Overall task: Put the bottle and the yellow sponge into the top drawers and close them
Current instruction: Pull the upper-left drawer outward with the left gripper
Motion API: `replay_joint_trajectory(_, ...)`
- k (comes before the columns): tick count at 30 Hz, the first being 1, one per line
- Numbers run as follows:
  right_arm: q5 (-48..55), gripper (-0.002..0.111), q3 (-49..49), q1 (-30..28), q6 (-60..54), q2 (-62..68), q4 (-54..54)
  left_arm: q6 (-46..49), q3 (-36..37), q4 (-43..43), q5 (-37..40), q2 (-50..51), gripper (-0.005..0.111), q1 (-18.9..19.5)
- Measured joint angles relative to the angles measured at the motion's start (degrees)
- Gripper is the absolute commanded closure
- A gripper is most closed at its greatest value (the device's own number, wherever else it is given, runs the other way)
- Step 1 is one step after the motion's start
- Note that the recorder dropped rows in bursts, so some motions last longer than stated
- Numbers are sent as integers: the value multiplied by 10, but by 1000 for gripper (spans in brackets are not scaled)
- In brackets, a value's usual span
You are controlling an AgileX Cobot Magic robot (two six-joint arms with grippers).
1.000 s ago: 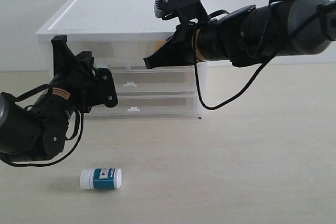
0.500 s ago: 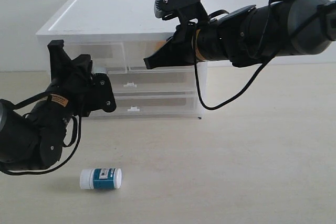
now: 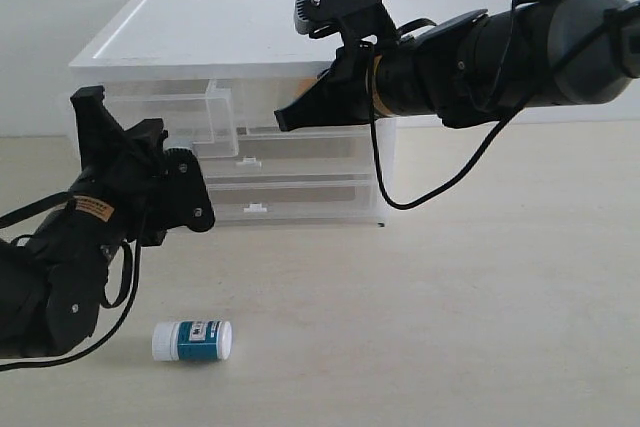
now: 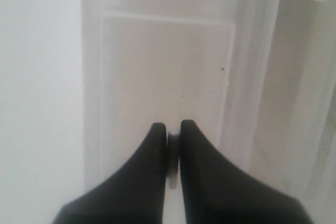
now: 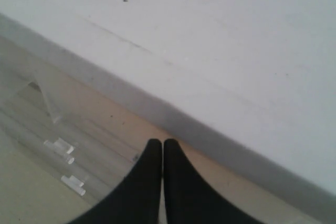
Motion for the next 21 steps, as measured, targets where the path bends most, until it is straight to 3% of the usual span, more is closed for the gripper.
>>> replay_joint_trajectory(11,0,108,0,0,1,0,0,-16,53,-4,-6,-34,103,-14)
replay_joint_trajectory(21,0,108,0,0,1,0,0,-14,62,-62,-14,-39,103,-64)
